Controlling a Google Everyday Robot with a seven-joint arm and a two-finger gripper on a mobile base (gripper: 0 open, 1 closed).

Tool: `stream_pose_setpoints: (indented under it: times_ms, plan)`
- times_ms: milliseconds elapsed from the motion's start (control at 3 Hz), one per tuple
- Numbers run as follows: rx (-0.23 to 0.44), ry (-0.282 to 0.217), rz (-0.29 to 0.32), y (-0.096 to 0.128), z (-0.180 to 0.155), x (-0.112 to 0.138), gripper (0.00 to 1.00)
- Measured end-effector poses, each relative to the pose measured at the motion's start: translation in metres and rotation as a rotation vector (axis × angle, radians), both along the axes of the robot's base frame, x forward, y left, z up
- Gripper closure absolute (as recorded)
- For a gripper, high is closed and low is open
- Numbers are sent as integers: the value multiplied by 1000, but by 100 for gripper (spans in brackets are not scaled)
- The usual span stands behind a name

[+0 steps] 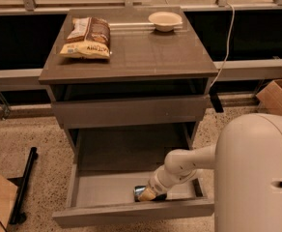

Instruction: Pick redbull can from middle drawer and place on counter

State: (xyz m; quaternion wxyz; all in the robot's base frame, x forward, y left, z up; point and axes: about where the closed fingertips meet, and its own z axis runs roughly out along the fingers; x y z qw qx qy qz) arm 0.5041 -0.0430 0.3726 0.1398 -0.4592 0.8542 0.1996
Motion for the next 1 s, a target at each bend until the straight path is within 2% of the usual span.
stream_pose_setpoints:
  times_ms: [333,667,1000]
  plan:
    - [-12,-1,16,7,6,-4,63]
    - [12,-12,-3,10,8,-1,86]
    - [94,-47,-66,14,12,10,100]
